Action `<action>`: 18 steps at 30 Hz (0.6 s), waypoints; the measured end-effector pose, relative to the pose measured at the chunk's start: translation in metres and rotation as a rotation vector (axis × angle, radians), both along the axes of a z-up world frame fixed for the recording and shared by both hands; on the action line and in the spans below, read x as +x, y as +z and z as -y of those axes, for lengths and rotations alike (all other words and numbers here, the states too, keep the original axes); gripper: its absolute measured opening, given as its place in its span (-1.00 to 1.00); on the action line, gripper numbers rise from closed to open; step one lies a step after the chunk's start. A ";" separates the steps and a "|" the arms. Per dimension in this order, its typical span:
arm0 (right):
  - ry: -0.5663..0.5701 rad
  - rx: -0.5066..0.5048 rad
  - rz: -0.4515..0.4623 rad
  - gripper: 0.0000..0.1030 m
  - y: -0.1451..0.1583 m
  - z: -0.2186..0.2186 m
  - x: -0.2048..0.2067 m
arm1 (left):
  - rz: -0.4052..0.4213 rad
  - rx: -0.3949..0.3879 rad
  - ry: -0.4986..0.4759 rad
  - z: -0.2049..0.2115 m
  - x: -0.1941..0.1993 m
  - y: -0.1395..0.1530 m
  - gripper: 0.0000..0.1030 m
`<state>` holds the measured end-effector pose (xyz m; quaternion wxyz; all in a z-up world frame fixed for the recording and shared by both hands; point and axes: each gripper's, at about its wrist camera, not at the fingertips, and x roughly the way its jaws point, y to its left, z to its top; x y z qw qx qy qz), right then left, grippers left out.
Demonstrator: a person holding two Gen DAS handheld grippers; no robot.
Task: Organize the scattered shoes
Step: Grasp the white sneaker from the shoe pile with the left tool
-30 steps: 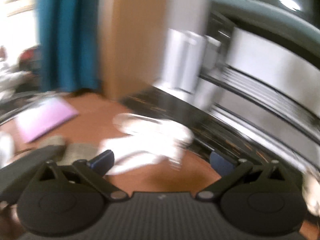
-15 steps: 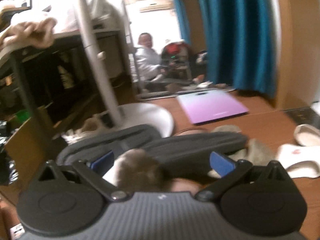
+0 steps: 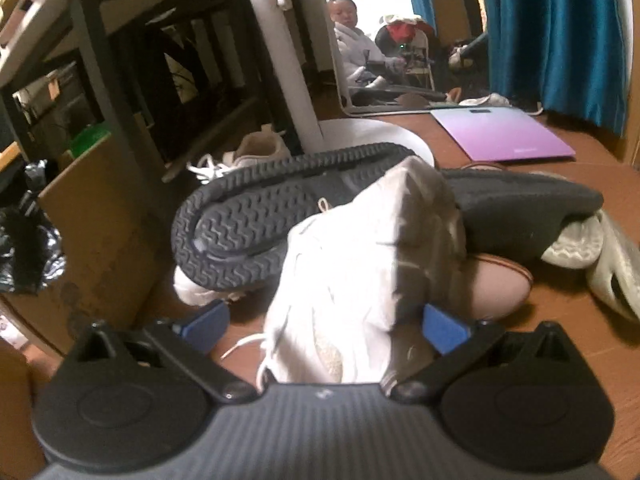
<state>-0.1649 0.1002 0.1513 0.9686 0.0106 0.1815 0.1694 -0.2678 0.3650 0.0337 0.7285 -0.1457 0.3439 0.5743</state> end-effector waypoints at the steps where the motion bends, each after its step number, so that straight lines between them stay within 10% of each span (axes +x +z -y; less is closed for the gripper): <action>1: -0.001 -0.003 0.002 1.00 0.000 -0.001 -0.001 | 0.000 0.002 -0.013 0.002 0.000 -0.001 0.99; 10: -0.038 -0.004 -0.018 1.00 -0.001 -0.001 -0.002 | 0.170 -0.085 -0.119 -0.025 -0.023 -0.023 0.99; 18: -0.028 -0.009 -0.010 1.00 -0.001 -0.010 -0.005 | 0.095 -0.076 -0.170 -0.018 -0.013 -0.028 0.81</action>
